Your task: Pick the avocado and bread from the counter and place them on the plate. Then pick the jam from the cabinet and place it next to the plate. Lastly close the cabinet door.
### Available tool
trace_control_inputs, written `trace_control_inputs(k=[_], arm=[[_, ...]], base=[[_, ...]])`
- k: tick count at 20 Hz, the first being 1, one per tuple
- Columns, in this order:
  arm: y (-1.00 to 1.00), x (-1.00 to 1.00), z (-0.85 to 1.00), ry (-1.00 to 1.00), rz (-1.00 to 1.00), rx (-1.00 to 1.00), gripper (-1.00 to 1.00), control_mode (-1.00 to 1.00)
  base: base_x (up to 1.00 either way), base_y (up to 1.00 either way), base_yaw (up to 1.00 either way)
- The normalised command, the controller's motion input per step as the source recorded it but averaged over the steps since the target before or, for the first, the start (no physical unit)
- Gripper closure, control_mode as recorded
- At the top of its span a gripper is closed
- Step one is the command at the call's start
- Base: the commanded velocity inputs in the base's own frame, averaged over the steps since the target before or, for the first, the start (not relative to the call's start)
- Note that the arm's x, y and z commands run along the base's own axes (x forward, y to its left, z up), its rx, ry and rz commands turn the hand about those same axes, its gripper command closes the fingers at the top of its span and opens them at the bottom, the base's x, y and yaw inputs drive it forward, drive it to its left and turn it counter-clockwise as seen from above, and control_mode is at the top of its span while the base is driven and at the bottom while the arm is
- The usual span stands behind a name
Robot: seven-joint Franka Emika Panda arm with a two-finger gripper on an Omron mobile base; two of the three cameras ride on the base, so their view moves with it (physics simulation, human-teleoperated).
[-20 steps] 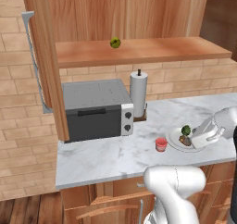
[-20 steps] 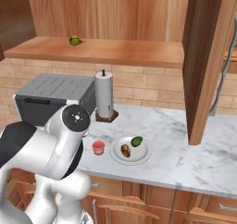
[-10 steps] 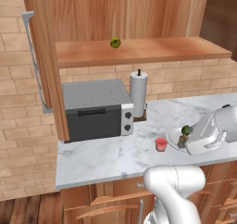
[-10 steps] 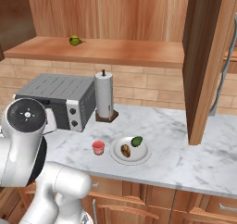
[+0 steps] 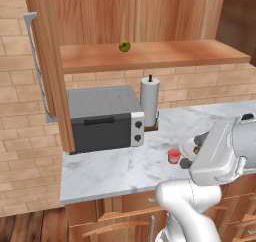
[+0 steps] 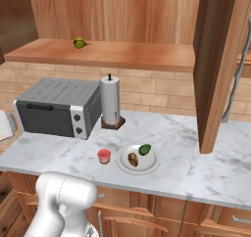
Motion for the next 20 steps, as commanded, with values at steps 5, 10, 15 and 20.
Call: trace_control_inputs(k=[5,10,15,20], arm=[[0.48,-0.44,0.36,-0.17,0.02,0.0,-1.0,-1.0],[0.56,-0.29,0.27,-0.13,0.0,0.0,-1.0,-1.0],[0.5,-0.34,0.2,-0.11,0.0,0.01,-1.0,-1.0],[0.19,-0.28,0.02,-0.13,0.0,0.04,-1.0,-1.0]], base=[[0.0,0.0,0.0],[0.0,0.0,0.0],[0.0,0.0,0.0],[0.0,0.0,0.0]])
